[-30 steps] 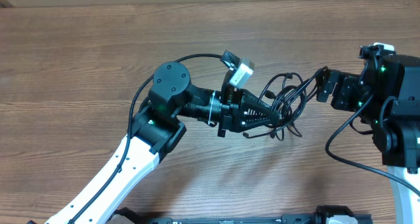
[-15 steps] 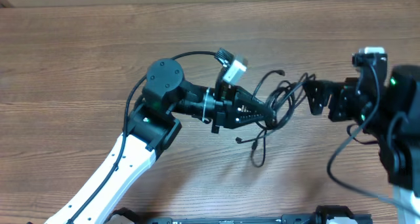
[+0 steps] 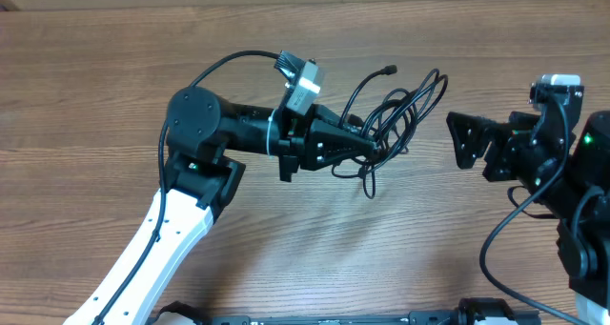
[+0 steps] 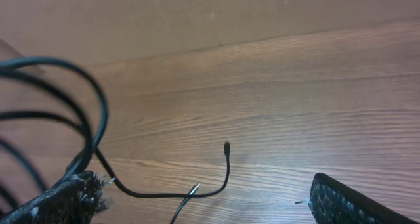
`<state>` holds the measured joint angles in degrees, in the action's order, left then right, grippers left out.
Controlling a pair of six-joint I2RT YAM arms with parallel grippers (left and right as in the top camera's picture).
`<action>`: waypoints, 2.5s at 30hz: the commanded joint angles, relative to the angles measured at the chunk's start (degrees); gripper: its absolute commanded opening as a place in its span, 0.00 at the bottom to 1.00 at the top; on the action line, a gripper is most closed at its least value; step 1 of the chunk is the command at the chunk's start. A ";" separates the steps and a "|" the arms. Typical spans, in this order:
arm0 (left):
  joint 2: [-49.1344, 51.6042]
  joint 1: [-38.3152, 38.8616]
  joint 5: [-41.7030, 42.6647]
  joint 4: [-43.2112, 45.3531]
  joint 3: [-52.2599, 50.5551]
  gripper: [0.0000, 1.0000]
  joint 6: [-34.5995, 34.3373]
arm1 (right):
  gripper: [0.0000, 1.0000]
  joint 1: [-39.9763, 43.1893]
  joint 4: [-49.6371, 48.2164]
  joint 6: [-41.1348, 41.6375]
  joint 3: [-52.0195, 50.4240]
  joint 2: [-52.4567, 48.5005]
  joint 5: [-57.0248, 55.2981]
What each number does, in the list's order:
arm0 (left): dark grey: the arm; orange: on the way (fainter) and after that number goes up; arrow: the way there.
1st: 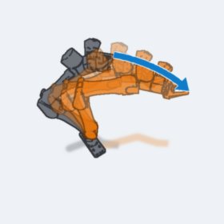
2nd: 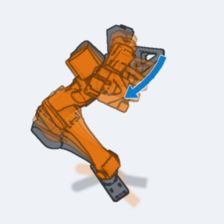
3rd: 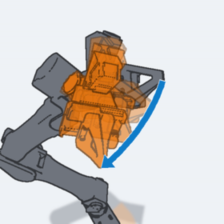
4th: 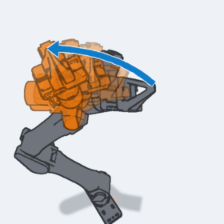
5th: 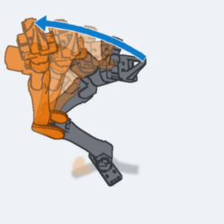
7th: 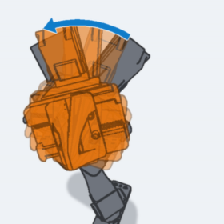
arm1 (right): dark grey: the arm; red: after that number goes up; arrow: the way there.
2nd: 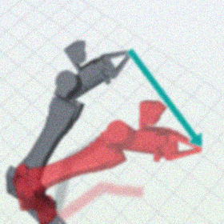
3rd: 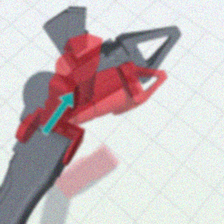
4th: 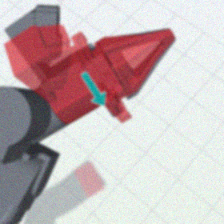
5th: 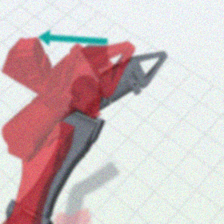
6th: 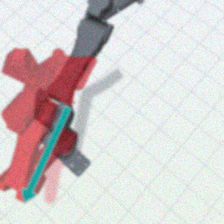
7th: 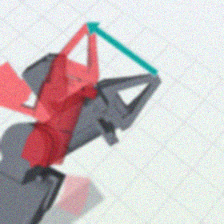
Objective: Untangle cables
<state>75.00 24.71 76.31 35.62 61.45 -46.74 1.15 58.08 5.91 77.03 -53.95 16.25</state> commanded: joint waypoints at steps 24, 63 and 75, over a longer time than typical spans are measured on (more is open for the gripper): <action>-0.85 -3.63 9.29 10.10 0.63 0.04 -7.26 | 1.00 0.48 -6.99 -6.29 0.22 -10.05 20.98; -0.85 -11.06 14.14 11.89 0.63 0.04 -5.84 | 1.00 10.56 -15.63 -30.42 0.22 -29.62 67.98; -0.85 -7.91 13.07 11.78 0.63 0.04 -2.64 | 1.00 10.01 -16.79 -29.90 0.22 -31.56 73.70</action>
<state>75.02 15.25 89.47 47.00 61.45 -52.69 11.57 41.23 -23.79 77.03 -86.00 87.22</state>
